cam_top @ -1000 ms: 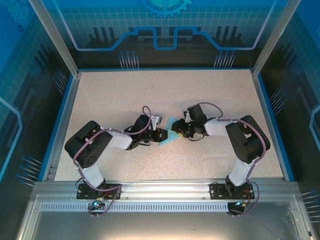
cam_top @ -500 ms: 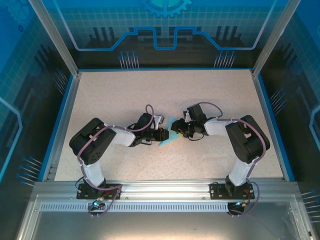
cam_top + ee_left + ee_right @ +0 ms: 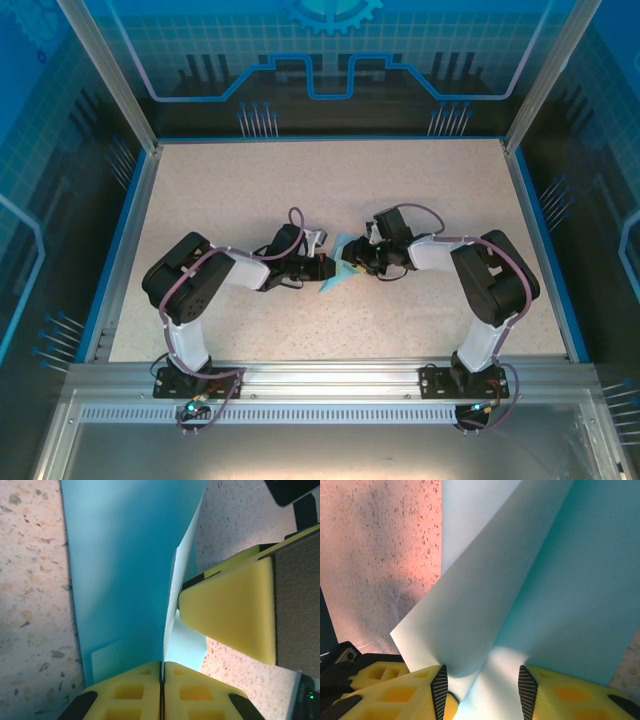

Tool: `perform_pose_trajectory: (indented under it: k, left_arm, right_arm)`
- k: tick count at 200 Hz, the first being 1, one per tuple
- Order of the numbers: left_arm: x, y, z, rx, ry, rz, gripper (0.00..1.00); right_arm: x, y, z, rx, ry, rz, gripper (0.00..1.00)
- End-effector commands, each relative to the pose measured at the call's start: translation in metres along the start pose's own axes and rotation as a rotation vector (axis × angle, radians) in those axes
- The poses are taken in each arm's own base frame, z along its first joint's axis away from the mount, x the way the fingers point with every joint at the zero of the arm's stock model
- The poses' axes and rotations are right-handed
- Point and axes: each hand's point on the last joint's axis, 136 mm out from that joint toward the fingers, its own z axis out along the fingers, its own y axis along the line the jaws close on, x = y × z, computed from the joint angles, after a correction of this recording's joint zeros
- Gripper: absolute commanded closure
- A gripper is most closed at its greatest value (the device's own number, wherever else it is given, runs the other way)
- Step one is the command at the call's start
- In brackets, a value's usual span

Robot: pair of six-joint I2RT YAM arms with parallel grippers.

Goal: Fold a paper plane with a square sheet of paper (pick it up from the middle)
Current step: Fourth fold the wing at the center of the table.

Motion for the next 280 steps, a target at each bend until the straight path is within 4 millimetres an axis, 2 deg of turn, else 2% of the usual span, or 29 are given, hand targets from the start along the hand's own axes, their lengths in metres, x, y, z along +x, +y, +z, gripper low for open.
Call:
perform_pose_trajectory:
  k: [1, 30, 39, 45, 79, 134, 202, 280]
  left_arm:
    - [-0.002, -0.005, 0.002, 0.05, 0.006, -0.027, 0.92]
    - [-0.001, -0.001, 0.0, 0.045, 0.007, -0.05, 0.94]
    - [-0.001, 0.0, 0.001, 0.047, 0.009, -0.051, 0.95]
    - [0.0, 0.0, 0.001, 0.048, 0.012, -0.052, 0.95]
    - [0.004, 0.004, 0.003, 0.045, 0.026, -0.062, 0.96]
    - [0.006, 0.006, 0.004, 0.045, 0.03, -0.114, 0.97]
    - [0.001, 0.01, 0.001, 0.077, 0.011, -0.21, 0.99]
    - [0.001, 0.011, 0.002, 0.104, 0.022, -0.277, 0.99]
  right_arm:
    - [0.014, -0.021, 0.007, 0.09, 0.046, -0.003, 0.54]
    - [0.002, 0.011, -0.011, 0.021, 0.009, -0.054, 0.53]
    - [0.003, 0.014, -0.016, 0.02, 0.006, -0.065, 0.53]
    - [-0.006, 0.029, -0.023, -0.001, -0.016, -0.09, 0.53]
    - [-0.006, 0.042, -0.034, 0.003, -0.03, -0.132, 0.53]
    - [0.001, 0.03, -0.017, 0.038, 0.002, -0.064, 0.57]
    - [-0.004, 0.018, -0.004, 0.052, -0.012, 0.012, 0.64]
    - [-0.006, 0.005, 0.005, 0.081, 0.0, 0.068, 0.61]
